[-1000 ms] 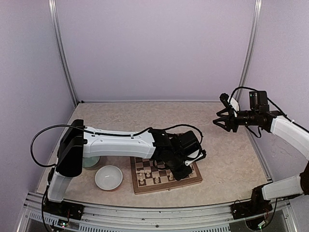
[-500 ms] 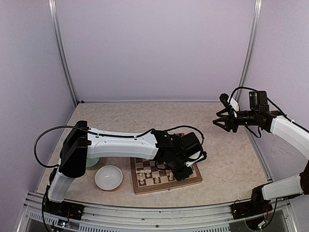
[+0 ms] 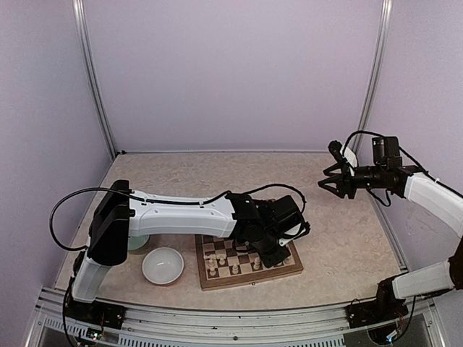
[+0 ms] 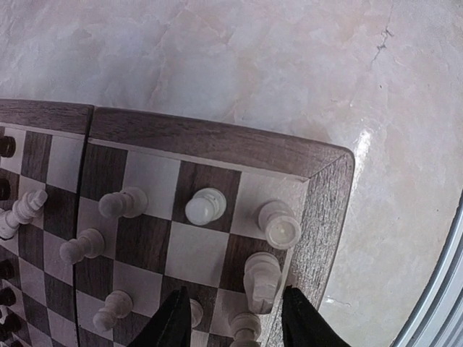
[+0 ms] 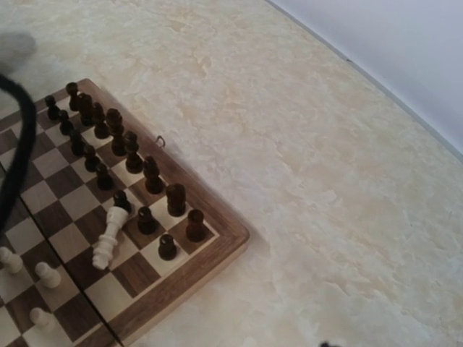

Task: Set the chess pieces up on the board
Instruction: Place the knight at g1, then pick up the queen from the chessboard.

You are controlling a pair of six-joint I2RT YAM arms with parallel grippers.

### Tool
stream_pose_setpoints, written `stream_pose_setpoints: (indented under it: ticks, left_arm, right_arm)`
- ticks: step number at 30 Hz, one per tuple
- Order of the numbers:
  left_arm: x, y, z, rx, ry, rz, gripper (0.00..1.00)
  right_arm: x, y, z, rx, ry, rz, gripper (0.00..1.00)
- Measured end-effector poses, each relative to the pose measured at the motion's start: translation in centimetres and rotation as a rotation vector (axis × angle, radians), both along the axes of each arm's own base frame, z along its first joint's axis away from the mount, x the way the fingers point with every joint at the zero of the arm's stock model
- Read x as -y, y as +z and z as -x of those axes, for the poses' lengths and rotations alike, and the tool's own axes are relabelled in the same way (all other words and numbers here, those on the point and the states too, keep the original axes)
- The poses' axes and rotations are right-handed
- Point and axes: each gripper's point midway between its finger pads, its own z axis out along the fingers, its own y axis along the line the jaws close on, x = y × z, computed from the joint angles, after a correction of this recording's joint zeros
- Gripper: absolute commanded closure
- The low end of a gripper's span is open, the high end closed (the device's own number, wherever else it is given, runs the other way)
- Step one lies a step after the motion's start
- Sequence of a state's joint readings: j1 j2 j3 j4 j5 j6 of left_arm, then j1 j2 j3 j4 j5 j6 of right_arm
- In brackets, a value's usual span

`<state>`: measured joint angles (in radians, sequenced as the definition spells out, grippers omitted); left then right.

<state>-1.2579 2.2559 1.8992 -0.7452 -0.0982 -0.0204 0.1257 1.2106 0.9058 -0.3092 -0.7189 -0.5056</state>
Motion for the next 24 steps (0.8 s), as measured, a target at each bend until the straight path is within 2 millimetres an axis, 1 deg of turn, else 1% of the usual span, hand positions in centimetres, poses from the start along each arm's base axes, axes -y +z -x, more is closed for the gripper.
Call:
stream_pose_setpoints:
  ticks: [2,4,5,8,10,12,14,15,16,17,18,19,21,23,24]
  left_arm:
    - [0.2,0.8,-0.4,0.021,0.007,0.018,0.49]
    - [0.5,2.4,-0.9,0.057,0.018,0.055,0.45]
    - [0.4,3.3,-1.2,0.079,0.027,0.074,0.44]
    - [-0.6,7.2,-2.6,0.151,0.068,0.146,0.43]
    - [-2.1,10.3,-3.9,0.196,0.111,0.195,0.43]
    - [-3.6,12.7,-5.7,0.227,0.165,0.245,0.44]
    - [-6.1,14.4,-8.1,0.252,0.247,0.283,0.43]
    - [-7.2,14.7,-9.2,0.259,0.285,0.300,0.43]
    - [-8.5,14.5,-10.2,0.262,0.326,0.308,0.44]
    - [-9.7,14.0,-10.9,0.261,0.362,0.311,0.44]
    - [-10.6,13.3,-11.2,0.254,0.387,0.307,0.44]
    - [-11.5,12.2,-11.3,0.243,0.410,0.298,0.43]
    - [-12.3,10.1,-10.8,0.216,0.434,0.278,0.43]
    - [-12.8,8.1,-10.1,0.189,0.453,0.267,0.43]
    - [-12.9,7.5,-9.8,0.180,0.458,0.265,0.43]
  right_arm:
    - [0.0,-0.2,0.0,-0.007,0.001,-0.002,0.49]
    - [-0.1,-0.4,-0.1,-0.019,0.003,-0.006,0.50]
    - [-0.1,-0.5,-0.1,-0.025,0.004,-0.008,0.52]
    - [-0.6,-1.1,-0.1,-0.050,0.016,-0.011,0.55]
    - [-1.3,-1.8,0.0,-0.075,0.033,-0.005,0.57]
    - [-2.5,-2.8,0.2,-0.111,0.065,0.008,0.57]
    - [-3.9,-3.8,0.4,-0.144,0.101,0.024,0.58]
    - [-4.7,-4.4,0.6,-0.163,0.118,0.037,0.58]
    - [-5.5,-5.1,0.8,-0.182,0.139,0.053,0.58]
    - [-6.2,-5.7,1.0,-0.197,0.157,0.065,0.59]
    - [-6.8,-6.3,1.2,-0.211,0.171,0.079,0.61]
    - [-7.5,-6.9,1.4,-0.226,0.189,0.097,0.62]
    - [-8.7,-7.8,1.7,-0.249,0.217,0.127,0.64]
    - [-10.0,-8.7,1.6,-0.265,0.242,0.158,0.66]
    - [-10.5,-9.1,1.5,-0.270,0.251,0.172,0.66]
